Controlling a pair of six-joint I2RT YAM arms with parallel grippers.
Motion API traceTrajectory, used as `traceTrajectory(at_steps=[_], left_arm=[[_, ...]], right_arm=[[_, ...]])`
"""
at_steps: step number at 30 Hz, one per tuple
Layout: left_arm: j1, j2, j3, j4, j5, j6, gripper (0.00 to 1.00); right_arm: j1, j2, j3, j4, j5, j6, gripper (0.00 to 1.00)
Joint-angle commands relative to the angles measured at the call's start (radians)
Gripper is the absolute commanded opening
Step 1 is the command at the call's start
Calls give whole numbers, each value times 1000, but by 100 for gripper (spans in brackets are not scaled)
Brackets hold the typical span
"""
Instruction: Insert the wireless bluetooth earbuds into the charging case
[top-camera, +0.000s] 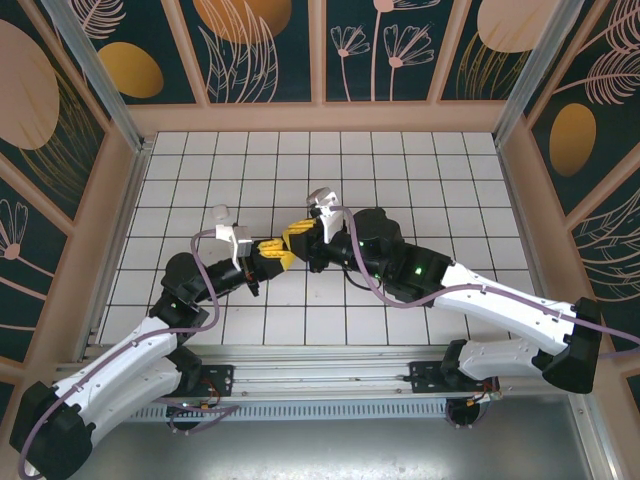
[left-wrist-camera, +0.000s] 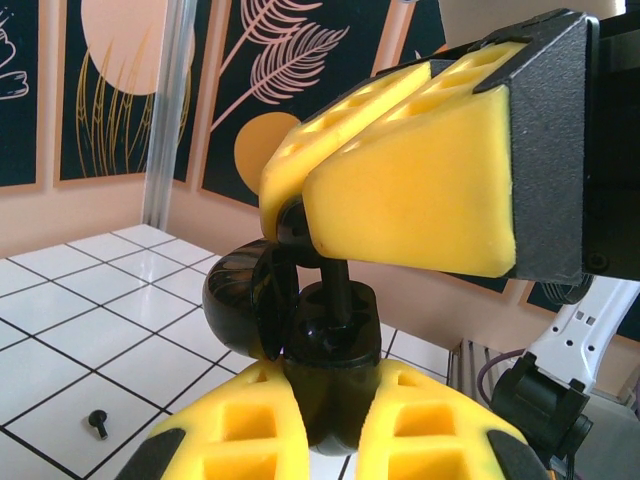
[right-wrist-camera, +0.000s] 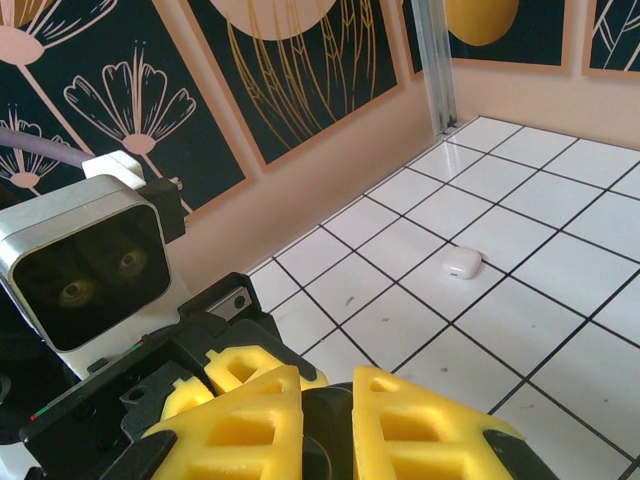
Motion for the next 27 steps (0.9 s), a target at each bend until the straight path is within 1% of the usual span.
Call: traceTrajectory(at_steps=[1,4,8,11,18,20,23,27], left_arm=[[-3,-8,16,67,-5,-13,0],[-4,-8,17,63,-7,-12,0],[-2,-7,23,59,-11,-9,0],[-2,-8,29,56,-13,-6,0],[-3,-2,38,51,-7,-13,0],[-3,-4,37,48,-7,-14,0],[-3,-12,36,38,-10,-13,0],[-4,-22,32,24,-16,-6,0]], right_arm=[[5,1,-17,-17,17,-27,14],[5,1,-11,-49,17,-40,14],[5,2,-8,-72,-45,-50,14],[5,7,-6,-91,-66,-54,15],[5,59,42,-150,-81,-55,21],[4,71,54,-159,-73,-49,24],[5,89,88,-193,-10,-19,31],[5,109,141,-246,39,18,37]])
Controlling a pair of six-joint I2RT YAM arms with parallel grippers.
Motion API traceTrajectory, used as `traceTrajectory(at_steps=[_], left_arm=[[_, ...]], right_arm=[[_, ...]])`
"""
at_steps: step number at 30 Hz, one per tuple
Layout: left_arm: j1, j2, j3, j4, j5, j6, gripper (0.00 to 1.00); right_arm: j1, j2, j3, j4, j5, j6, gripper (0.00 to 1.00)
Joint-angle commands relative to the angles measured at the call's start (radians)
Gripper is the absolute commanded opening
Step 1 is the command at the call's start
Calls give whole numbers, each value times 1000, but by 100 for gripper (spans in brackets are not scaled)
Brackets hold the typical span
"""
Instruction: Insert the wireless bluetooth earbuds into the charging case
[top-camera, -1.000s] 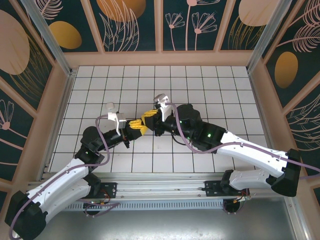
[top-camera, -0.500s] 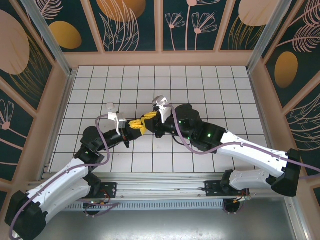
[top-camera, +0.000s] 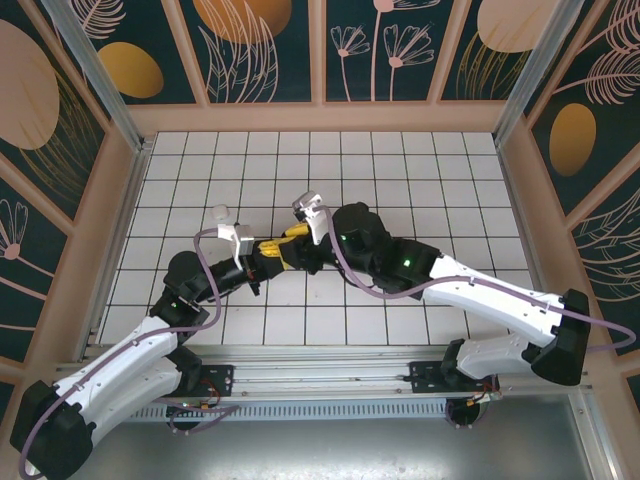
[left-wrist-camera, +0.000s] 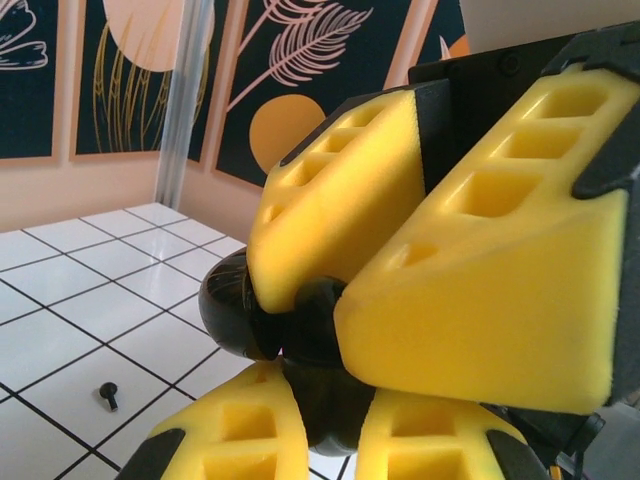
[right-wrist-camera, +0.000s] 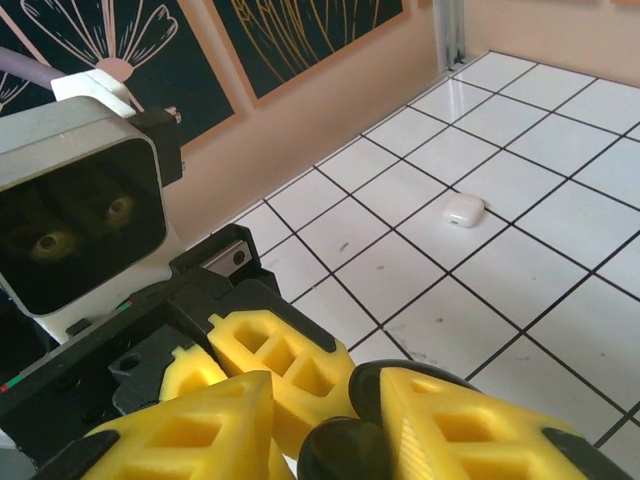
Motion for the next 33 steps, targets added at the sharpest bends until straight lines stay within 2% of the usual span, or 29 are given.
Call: traceTrajectory(at_steps=[1,6,21,30,33], left_arm=[[-3,-28,31,63,7,0,0],[-3,-27,28,62,5,0,0],[-4,-35,6,50,-5,7,0],[-3,-85,-9,-19,-30,35,0],[-4,-91,-10,-64,-52,59,0]], right_arm=[[2,22,50,-96,70,47,38],[3,27,92,-123,63,70,43],[-9,-42,127,-85,62,68,45],[-44,-75,106,-62,46,100,46],[-90,-84,94,-99,77,155,47]])
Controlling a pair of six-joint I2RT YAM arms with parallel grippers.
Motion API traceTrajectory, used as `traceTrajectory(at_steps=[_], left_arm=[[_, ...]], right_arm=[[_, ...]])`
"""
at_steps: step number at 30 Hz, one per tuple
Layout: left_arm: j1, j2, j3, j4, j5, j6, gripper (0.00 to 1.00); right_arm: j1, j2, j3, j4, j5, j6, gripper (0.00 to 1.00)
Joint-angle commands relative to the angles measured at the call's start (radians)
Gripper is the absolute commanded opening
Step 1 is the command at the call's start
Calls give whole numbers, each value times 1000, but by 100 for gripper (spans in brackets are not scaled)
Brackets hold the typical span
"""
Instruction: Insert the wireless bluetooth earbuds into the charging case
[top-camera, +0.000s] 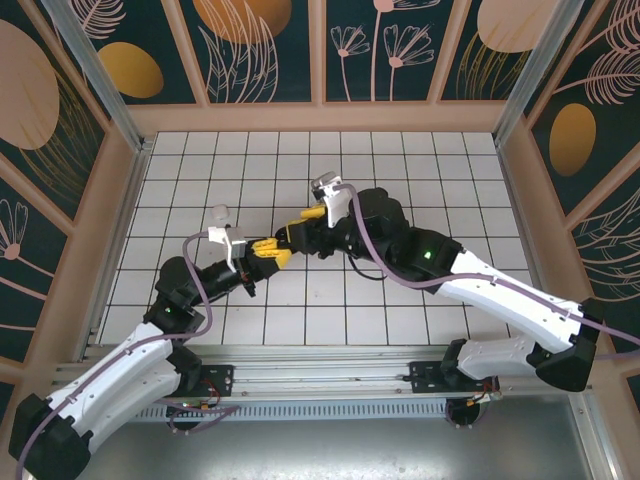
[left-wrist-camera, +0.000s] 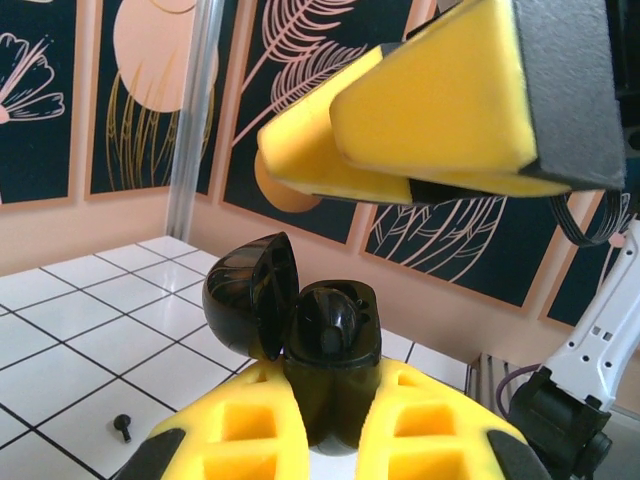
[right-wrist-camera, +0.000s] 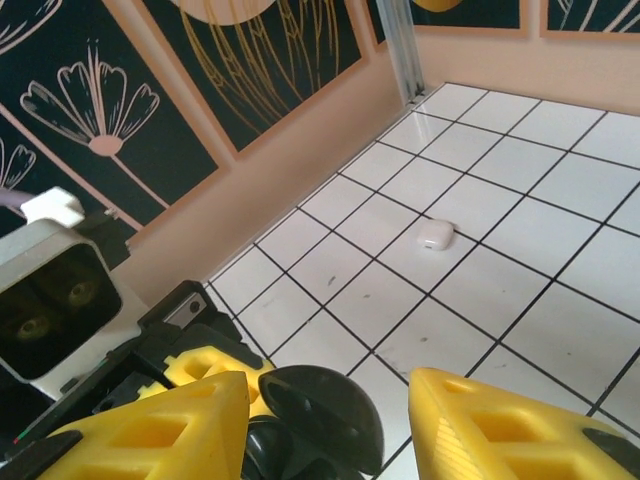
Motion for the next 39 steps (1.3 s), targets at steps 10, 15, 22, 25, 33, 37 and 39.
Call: traceTrajectory(at_steps=[10,15,22,25,33,37,39], left_arm=[[-3,-4,-46,-102,-72,38,0],[-3,16,-57,-100,-85,31,0],[-3,110,-42,-47,-58,53,0],[-3,159,-23,-43,-46,76,0],[-3,252,-2,-14,-50,135,0],[-2,273,3,-13,-56,163,0],[-3,277,4,-19,-59,179,0]], right_arm=[[-489,-47,-226,-79,-129,312,45],[-610,11,-305,-46,-214,309,45],[-671,168,-313,3,-238,268,35],[-679,264,-283,9,-241,250,32],[-679,484,-176,-7,-216,233,40],[-672,562,-128,-16,-204,226,40],[-665,594,-104,-21,-199,222,40]])
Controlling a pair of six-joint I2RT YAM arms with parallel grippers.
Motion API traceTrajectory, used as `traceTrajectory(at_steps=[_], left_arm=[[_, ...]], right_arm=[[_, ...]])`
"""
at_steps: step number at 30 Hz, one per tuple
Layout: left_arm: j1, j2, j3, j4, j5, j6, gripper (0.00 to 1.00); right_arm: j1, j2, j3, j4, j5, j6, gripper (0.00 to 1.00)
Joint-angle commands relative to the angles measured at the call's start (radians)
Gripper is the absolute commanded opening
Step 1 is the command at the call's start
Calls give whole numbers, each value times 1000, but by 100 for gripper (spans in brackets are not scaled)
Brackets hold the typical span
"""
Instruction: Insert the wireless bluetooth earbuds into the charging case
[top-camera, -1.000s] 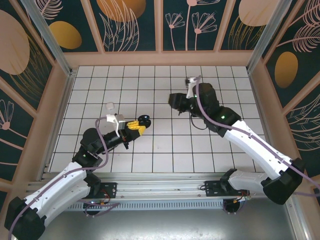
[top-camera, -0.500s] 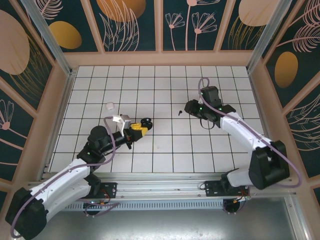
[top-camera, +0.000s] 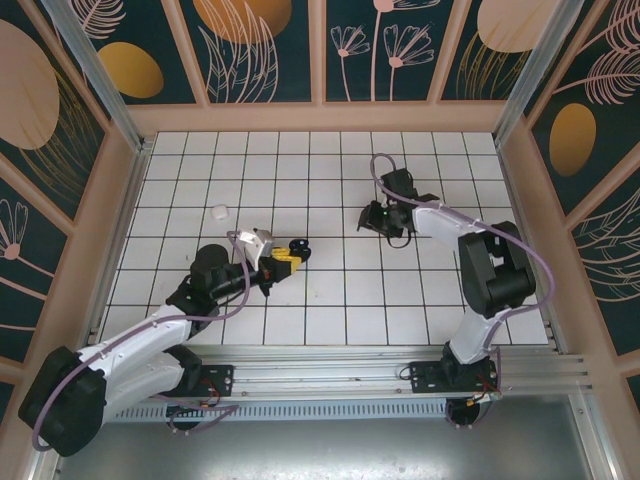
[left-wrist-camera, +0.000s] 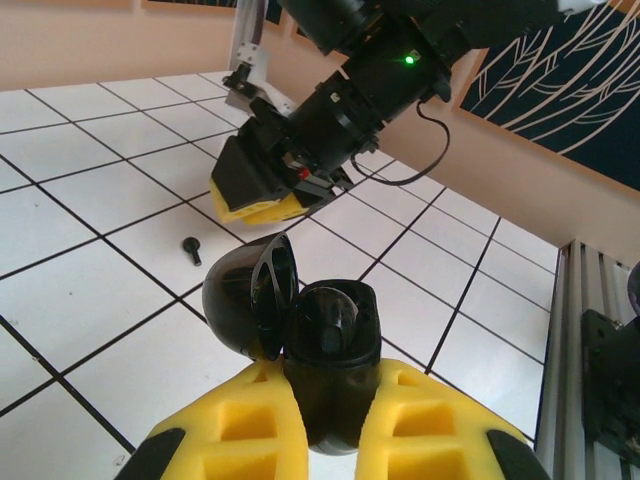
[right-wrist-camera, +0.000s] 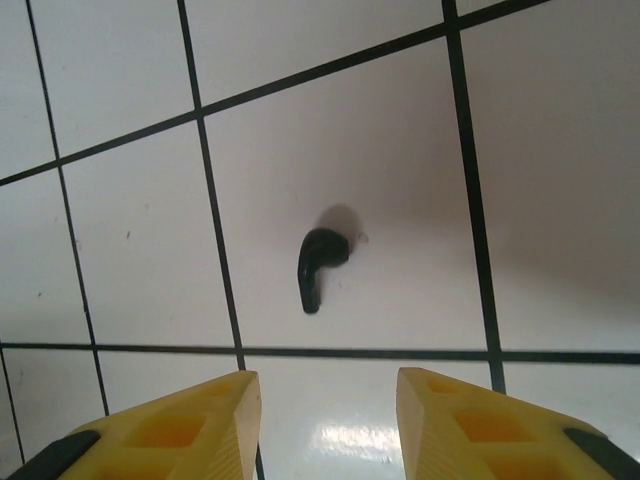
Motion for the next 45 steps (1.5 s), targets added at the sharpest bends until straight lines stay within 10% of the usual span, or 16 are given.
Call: traceTrajectory(at_steps=[1,45], left_arm=[[-3,6,35,41,6,54,0],[-2,-24,34,-11,-22,88,0]], right_arm=[[13,53,62,-14,20,-18,40],[80,250,273,-151,117,-58,21]])
